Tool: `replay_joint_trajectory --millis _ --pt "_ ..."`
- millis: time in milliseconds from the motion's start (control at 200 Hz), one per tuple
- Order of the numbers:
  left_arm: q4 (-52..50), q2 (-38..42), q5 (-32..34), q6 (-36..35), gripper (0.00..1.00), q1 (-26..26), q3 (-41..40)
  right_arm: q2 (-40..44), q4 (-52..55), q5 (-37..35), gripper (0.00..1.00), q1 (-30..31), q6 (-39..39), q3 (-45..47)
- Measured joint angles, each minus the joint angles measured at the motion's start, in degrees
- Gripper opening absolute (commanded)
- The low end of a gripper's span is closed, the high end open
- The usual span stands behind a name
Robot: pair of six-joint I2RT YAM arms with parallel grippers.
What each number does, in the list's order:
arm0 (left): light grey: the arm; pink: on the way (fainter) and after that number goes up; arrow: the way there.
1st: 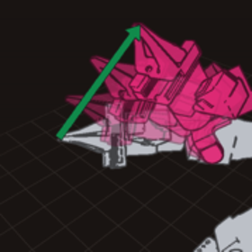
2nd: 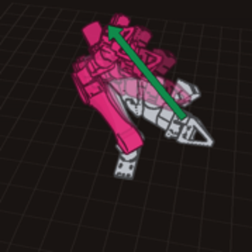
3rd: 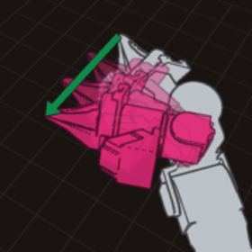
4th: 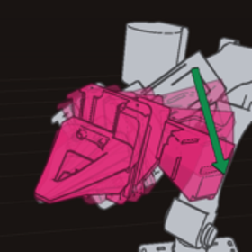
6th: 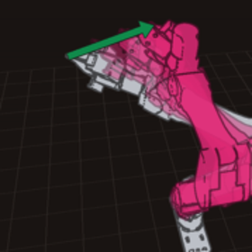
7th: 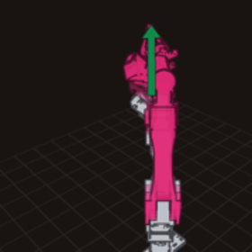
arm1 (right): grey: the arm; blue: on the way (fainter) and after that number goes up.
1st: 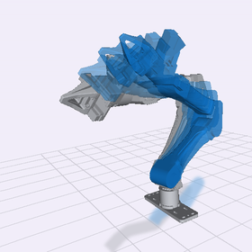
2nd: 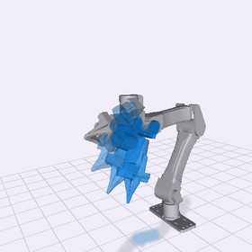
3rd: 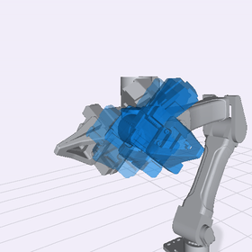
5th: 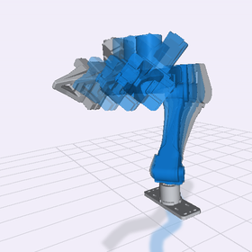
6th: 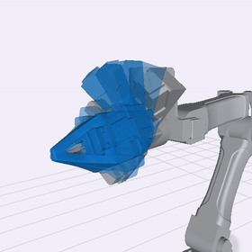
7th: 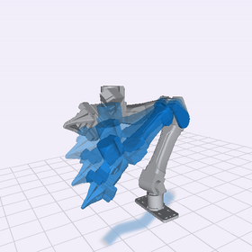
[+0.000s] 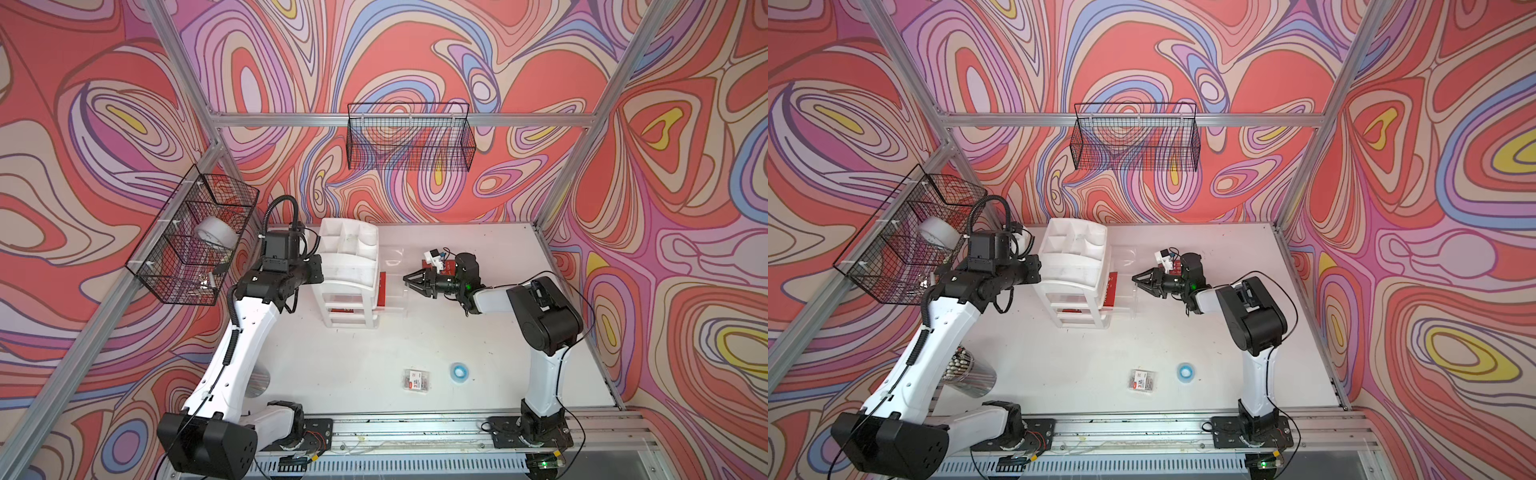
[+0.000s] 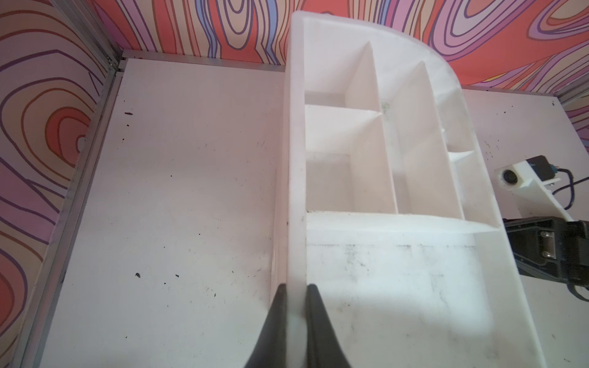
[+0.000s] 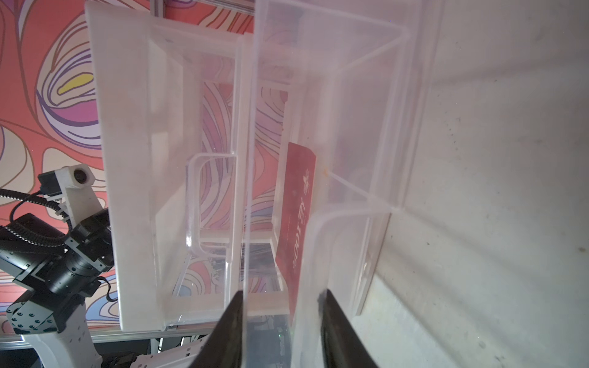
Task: Take the postcards out of the drawer
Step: Open the drawer in the storage box.
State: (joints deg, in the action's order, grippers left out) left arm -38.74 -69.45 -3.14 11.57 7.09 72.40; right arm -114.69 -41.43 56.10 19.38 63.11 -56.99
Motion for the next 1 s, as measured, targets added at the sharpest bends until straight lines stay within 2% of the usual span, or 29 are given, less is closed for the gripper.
replay_joint_trajectory --millis 371,1002 --pt "0.31 0.09 0.0 -0.24 0.0 0.04 -0.2 2.43 7.96 1.29 0.37 -2.67 -5.07 -0.07" --pt "0.42 0.48 0.2 -0.22 0.0 0.04 -0.55 3.02 11.13 2.47 0.37 -4.42 -7.58 -0.48"
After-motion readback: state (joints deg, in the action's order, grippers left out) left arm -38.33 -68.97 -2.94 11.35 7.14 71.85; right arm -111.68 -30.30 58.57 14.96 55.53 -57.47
